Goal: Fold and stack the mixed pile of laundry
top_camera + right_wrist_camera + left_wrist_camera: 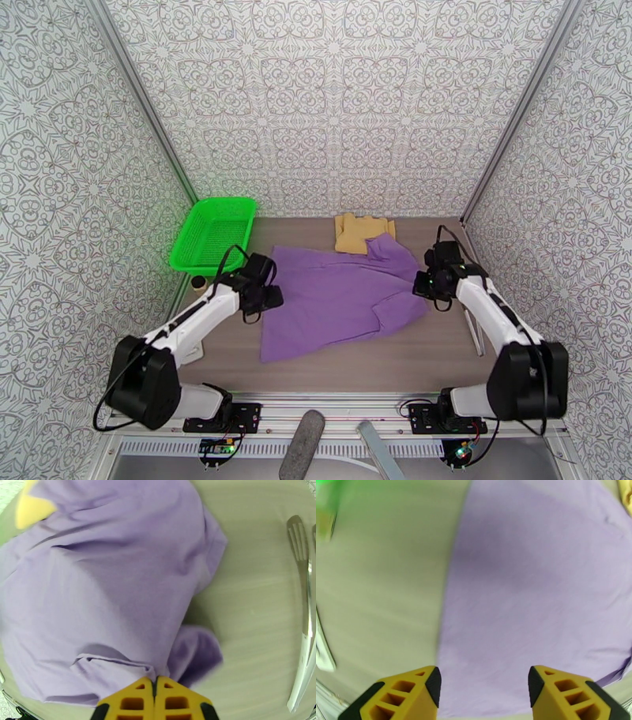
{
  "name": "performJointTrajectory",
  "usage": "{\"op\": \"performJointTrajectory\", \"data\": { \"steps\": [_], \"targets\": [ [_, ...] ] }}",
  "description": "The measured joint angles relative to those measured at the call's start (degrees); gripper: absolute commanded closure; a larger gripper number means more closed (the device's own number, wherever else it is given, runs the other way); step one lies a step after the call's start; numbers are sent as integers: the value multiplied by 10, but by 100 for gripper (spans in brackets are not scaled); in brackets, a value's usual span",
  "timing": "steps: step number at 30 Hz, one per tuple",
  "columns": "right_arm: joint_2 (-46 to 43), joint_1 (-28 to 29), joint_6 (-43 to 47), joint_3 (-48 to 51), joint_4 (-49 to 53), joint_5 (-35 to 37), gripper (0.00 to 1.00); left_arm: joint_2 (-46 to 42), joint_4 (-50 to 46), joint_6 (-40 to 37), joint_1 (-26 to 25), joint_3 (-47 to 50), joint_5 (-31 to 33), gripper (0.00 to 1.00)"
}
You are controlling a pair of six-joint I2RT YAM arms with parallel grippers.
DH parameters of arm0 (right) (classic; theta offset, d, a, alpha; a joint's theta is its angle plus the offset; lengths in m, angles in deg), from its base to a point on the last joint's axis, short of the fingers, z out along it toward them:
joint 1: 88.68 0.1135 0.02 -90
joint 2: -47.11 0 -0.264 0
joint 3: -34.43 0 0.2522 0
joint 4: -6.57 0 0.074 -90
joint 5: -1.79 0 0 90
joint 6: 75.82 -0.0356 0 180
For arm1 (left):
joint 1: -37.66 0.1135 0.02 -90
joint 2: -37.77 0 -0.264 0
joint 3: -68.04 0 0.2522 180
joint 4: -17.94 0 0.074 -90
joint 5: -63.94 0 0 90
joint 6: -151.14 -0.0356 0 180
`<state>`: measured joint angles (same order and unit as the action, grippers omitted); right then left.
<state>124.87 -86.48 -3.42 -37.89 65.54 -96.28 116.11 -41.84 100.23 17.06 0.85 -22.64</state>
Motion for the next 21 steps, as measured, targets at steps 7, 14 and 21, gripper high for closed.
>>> {"op": "performJointTrajectory", "data": {
  "steps": [7, 14, 21],
  "targets": [
    [-19, 0, -1, 64, 8, -3, 89, -10, 9, 35, 0, 76, -24, 36],
    [30, 0, -4, 64, -2, 10, 44, 56, 44, 42, 0, 77, -27, 36],
    [95, 0, -2, -2, 3, 37, 56, 131, 33, 42, 5, 45, -23, 37]
  ]
}}
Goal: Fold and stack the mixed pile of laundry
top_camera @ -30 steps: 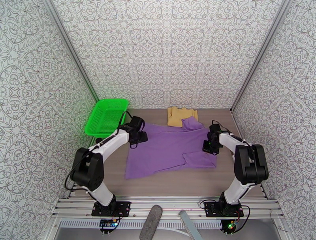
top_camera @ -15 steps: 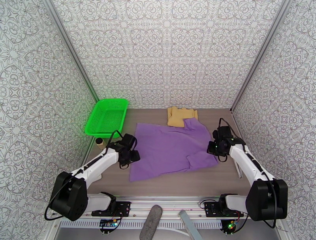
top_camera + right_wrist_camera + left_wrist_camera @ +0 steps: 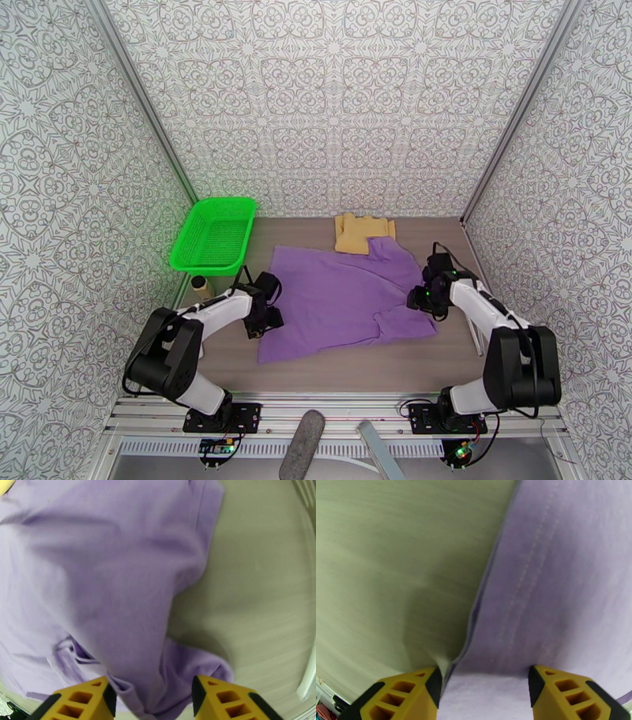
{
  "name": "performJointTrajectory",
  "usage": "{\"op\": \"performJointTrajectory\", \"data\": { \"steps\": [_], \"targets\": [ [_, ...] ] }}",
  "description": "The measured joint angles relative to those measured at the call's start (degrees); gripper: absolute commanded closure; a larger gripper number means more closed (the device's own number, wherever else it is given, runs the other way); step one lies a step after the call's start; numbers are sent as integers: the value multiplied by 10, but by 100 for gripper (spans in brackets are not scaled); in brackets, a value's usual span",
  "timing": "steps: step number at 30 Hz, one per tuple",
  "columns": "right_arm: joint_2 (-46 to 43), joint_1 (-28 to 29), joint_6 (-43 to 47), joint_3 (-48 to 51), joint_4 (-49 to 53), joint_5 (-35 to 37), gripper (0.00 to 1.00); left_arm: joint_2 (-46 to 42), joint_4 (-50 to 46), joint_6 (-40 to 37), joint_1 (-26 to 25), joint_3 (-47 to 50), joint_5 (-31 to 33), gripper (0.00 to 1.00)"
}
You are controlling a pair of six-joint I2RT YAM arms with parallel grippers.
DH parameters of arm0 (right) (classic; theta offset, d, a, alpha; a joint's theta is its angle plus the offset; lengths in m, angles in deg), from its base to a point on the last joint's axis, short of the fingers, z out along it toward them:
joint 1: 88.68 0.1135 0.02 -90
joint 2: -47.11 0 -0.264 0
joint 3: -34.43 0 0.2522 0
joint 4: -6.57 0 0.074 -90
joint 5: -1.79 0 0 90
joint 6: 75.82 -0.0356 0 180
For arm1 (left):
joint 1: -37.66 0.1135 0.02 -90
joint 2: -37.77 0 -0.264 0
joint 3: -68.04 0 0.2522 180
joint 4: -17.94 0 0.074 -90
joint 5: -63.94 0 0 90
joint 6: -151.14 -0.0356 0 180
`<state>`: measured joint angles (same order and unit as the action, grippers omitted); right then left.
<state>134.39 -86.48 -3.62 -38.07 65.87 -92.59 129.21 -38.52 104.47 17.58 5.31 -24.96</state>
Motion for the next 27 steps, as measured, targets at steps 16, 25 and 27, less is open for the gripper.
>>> {"op": "performJointTrajectory", "data": {
  "steps": [16, 25, 27],
  "targets": [
    [313, -4, 17, -268, 9, 38, 100, 12, -23, -1, 48, -17, -23, 38],
    [417, -9, 29, -438, 86, 83, 100, 12, -24, -23, 102, -19, 1, 39],
    [447, -12, 37, -491, 109, 93, 100, 12, -24, -29, 109, -20, 5, 39]
  ]
}}
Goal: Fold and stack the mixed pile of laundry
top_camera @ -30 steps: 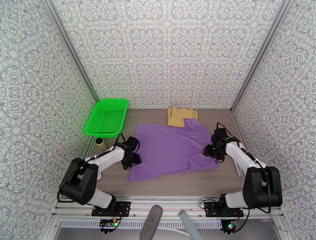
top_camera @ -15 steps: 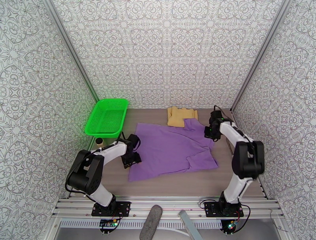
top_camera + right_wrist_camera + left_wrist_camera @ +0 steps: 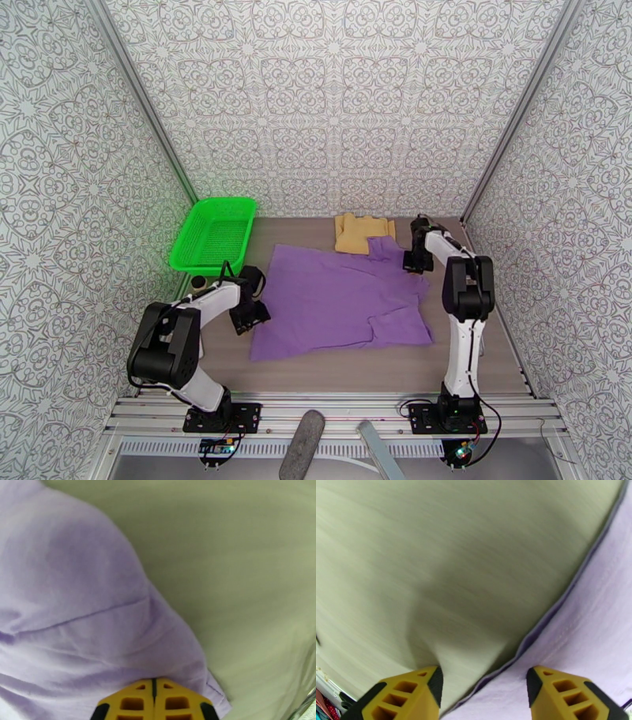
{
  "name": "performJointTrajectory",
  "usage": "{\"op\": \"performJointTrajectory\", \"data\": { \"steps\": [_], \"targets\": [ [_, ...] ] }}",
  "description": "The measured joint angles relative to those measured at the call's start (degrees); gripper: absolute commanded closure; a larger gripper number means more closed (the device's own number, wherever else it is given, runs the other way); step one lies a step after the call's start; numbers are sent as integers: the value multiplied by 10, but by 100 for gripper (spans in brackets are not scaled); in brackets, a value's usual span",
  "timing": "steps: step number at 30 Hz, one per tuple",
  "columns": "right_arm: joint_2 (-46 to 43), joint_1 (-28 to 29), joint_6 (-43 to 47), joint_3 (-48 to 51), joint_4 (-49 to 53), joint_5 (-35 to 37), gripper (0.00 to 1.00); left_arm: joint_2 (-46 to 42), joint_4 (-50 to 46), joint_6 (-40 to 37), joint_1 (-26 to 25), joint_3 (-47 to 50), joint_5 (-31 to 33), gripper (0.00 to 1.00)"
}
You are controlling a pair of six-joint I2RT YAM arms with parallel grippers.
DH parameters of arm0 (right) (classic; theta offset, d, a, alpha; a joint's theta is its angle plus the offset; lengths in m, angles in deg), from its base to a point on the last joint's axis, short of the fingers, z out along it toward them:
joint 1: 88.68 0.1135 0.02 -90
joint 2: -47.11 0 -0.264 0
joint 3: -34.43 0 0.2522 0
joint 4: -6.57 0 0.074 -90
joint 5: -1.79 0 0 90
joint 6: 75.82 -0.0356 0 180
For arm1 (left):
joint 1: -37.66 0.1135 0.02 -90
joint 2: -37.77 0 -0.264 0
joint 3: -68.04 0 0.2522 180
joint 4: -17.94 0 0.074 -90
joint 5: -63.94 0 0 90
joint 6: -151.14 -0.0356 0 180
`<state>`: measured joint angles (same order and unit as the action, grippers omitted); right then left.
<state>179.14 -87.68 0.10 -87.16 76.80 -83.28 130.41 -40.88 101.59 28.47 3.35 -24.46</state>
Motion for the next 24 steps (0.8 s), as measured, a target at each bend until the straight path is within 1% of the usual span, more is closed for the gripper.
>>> {"op": "performJointTrajectory", "data": {
  "steps": [7, 9, 11, 12, 15, 16, 17, 18, 21, 24],
  "targets": [
    [94, -8, 36, -167, 61, 9, 100, 2, 5, -6, 2, 0, -3, 39],
    [102, -8, 44, -184, 69, 9, 100, 3, 7, -6, 2, 0, -5, 39],
    [99, -9, 50, -179, 69, 8, 100, 4, 7, -6, 2, 0, -5, 39],
    [94, -9, 51, -170, 64, 8, 96, 4, 7, -6, 1, 0, -5, 39],
    [42, -10, 54, -84, 43, 8, 79, 4, 7, -6, -1, -1, -5, 38],
    [14, -11, 55, -45, 36, 7, 74, 4, 7, -6, -1, -1, -5, 38],
    [-19, -12, 52, -1, 28, 5, 72, 4, 7, -6, -2, -2, -5, 38],
    [-48, -13, 51, 31, 25, 4, 72, 4, 7, -6, -3, -2, -5, 38],
    [-181, -14, 41, 169, -8, -3, 71, 5, 8, -10, -5, -3, -5, 39],
    [-296, -13, 29, 278, -37, -19, 71, 5, 10, -15, -6, -3, -5, 38]
  ]
}}
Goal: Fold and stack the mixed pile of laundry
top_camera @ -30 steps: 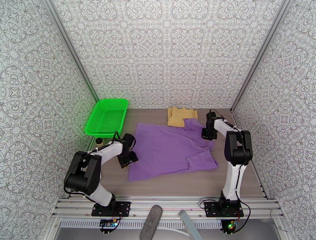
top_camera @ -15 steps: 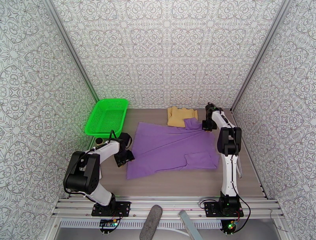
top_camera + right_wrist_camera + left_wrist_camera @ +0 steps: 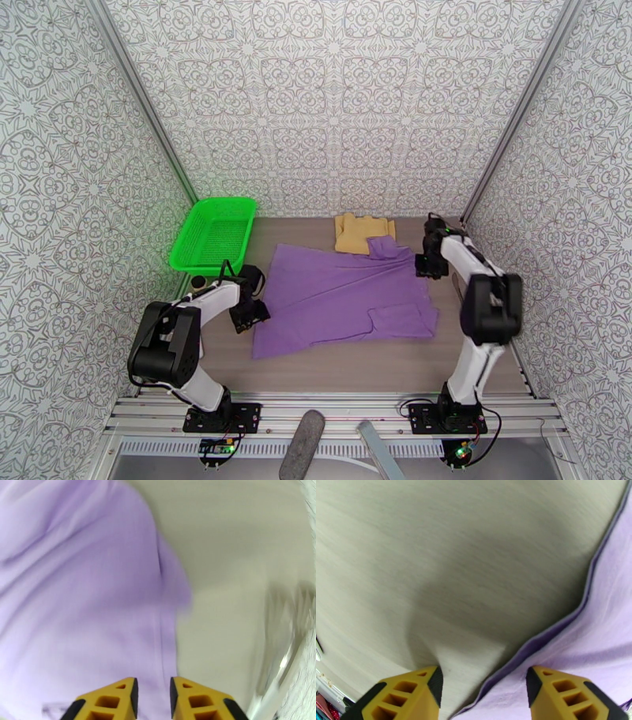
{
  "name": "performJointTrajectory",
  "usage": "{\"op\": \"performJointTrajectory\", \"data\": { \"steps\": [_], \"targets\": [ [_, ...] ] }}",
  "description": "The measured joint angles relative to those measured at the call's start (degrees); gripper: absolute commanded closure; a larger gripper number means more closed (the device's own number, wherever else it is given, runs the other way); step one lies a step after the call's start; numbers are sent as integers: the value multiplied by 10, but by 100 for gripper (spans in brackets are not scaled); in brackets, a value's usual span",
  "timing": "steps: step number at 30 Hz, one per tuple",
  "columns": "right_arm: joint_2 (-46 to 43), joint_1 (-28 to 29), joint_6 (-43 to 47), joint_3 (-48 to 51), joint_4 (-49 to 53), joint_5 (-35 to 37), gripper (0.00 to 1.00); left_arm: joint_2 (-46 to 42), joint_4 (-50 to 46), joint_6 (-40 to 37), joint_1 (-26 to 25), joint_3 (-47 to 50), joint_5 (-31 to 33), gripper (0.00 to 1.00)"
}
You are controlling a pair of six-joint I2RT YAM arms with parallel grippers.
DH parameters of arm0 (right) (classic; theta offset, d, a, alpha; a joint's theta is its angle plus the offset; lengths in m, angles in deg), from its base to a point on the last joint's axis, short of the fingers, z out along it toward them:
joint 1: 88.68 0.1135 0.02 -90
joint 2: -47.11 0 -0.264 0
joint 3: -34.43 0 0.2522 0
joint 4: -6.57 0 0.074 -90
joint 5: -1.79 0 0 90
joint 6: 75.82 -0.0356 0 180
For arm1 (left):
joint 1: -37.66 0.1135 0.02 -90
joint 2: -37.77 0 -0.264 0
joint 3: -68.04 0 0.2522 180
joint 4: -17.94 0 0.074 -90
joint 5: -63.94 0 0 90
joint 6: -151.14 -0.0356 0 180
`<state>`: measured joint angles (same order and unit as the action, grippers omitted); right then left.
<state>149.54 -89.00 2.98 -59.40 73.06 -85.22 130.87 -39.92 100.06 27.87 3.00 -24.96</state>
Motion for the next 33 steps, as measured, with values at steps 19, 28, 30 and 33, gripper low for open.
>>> {"op": "performJointTrajectory", "data": {
  "steps": [19, 28, 30, 33],
  "targets": [
    [-16, 3, -32, 184, -118, -94, 76, -4, 6, -5, -13, -9, 0, 34],
    [-14, 3, -35, 184, -122, -97, 83, -5, 6, -5, -15, -9, 0, 34],
    [-11, 3, -36, 184, -124, -99, 90, -5, 6, -5, -17, -9, 0, 34],
    [-9, 4, -40, 184, -125, -99, 97, -5, 6, -5, -17, -9, 0, 34]
  ]
}}
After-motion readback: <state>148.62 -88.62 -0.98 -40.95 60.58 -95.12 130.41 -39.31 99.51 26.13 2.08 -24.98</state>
